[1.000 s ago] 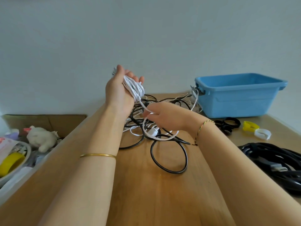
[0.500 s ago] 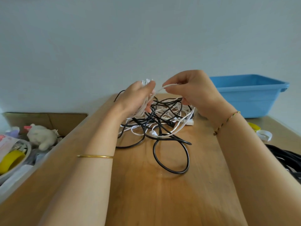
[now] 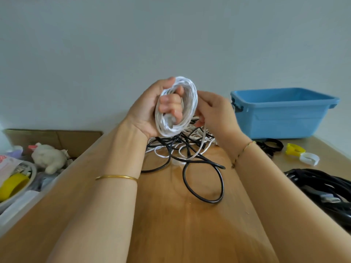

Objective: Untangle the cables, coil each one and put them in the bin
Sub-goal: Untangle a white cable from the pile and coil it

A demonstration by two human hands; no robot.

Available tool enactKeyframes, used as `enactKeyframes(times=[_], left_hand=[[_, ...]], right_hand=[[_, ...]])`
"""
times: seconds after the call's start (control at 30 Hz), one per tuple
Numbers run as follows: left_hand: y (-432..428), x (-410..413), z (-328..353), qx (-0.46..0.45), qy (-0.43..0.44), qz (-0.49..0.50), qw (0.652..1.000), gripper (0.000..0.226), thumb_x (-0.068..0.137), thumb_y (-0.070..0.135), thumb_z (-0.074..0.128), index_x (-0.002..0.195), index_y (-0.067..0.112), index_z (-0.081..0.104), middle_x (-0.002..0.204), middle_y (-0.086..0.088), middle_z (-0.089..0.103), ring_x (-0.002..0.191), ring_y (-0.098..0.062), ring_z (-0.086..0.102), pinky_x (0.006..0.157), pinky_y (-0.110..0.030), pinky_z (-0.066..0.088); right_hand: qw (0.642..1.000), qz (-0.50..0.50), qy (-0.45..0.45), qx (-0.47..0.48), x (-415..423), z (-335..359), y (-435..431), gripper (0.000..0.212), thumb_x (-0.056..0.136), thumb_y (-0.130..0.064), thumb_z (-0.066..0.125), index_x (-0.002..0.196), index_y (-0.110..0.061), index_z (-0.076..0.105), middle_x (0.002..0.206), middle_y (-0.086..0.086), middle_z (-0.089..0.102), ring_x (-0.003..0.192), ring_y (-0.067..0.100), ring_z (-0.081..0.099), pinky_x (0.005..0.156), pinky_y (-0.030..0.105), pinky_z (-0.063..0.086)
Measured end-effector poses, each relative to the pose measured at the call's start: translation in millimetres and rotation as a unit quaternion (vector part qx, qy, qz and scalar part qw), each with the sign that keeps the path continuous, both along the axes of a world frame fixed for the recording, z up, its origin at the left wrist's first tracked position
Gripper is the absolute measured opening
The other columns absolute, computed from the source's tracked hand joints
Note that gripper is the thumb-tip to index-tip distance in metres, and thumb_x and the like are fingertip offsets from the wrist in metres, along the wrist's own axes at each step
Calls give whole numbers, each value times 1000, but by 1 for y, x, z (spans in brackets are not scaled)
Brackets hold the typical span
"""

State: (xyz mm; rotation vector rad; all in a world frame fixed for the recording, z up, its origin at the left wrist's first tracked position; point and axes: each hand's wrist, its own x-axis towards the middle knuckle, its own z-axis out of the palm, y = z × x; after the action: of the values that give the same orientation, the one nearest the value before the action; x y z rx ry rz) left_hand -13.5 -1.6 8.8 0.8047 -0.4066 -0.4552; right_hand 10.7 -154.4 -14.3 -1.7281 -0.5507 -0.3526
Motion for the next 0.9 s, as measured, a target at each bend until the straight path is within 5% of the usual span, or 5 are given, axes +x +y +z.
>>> enactKeyframes(times=[0.1, 0.3, 0.7, 0.77, 0.9], left_hand=[[-7, 0, 6, -101, 15, 131, 986, 24, 89, 28, 54, 76, 9, 51, 41, 8, 40, 34, -4, 39, 46, -15, 46], [1, 4, 16, -124, -86, 407, 901, 35, 100, 37, 43, 71, 17, 42, 51, 8, 39, 46, -7, 38, 60, -22, 47], [11, 12, -1, 423, -302, 570, 636, 27, 96, 21, 50, 74, 5, 48, 52, 6, 47, 41, 0, 45, 51, -14, 42], [2, 6, -1, 487, -279, 513, 650, 38, 100, 30, 44, 70, 8, 52, 45, 7, 51, 40, 1, 48, 46, -13, 38], [-17, -6, 2, 396, -112, 298, 861, 76, 96, 63, 18, 64, 10, 62, 46, -2, 48, 42, -16, 48, 47, -25, 44]], right_hand=[[996, 12, 10, -89, -4, -8, 11, 32, 101, -17, 39, 76, -14, 59, 61, 1, 54, 44, 13, 54, 47, 23, 45], [964, 86, 13, -251, -16, -30, 38, 21, 93, -4, 43, 102, -10, 61, 73, 4, 65, 68, 16, 64, 62, 20, 48], [977, 68, -94, -178, -29, 15, 21, 2, 83, -14, 66, 82, -12, 66, 62, -11, 54, 55, 3, 52, 64, 20, 45], [985, 35, -121, -118, -29, 19, 15, 13, 80, -15, 71, 75, -17, 59, 61, -10, 56, 54, 4, 54, 61, 22, 47], [987, 19, -156, -24, -30, 17, 9, 17, 84, -16, 70, 80, -4, 58, 58, 1, 58, 46, 4, 54, 47, 14, 41]])
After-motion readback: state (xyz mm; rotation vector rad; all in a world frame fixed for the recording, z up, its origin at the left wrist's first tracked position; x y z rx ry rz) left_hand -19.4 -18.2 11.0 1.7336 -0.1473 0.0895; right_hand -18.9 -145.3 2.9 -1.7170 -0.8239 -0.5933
